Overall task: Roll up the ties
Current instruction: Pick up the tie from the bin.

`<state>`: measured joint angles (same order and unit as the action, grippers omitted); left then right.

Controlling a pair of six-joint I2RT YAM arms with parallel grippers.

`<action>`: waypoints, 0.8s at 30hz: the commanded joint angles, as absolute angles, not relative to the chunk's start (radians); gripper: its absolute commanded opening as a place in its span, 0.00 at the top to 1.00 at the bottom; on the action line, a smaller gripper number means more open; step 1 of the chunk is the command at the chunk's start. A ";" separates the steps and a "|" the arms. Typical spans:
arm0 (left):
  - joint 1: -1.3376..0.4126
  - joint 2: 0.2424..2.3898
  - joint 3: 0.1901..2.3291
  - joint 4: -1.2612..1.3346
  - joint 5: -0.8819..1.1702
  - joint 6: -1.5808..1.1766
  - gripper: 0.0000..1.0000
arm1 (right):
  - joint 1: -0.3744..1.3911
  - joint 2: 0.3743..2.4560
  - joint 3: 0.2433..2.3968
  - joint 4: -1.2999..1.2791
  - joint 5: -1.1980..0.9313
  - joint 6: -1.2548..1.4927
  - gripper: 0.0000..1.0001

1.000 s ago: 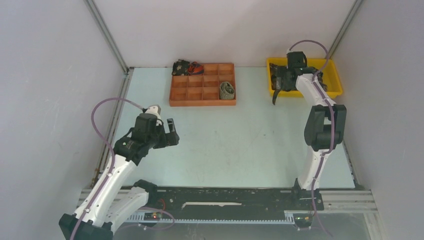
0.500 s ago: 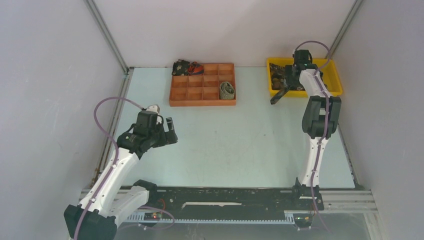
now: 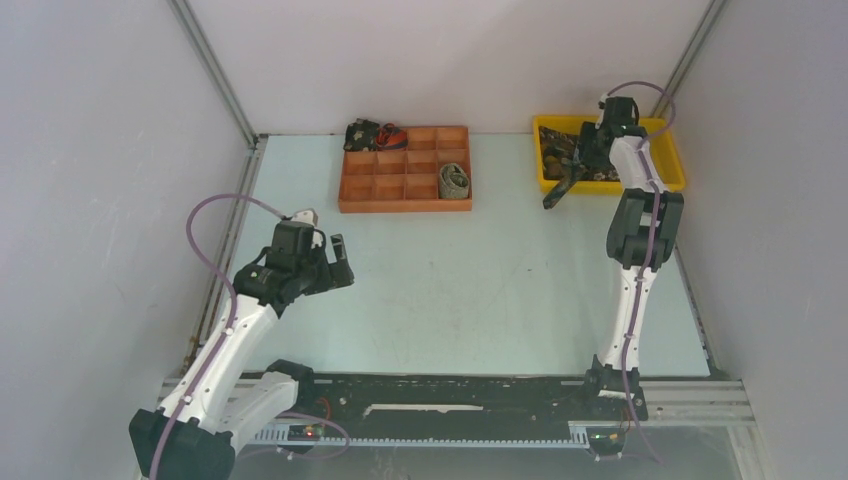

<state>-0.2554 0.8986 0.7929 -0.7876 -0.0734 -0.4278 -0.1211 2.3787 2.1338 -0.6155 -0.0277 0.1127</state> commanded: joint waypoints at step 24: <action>-0.230 0.809 0.805 -0.779 -0.146 -0.438 0.00 | -0.096 2.132 2.269 -0.638 -0.310 0.301 1.00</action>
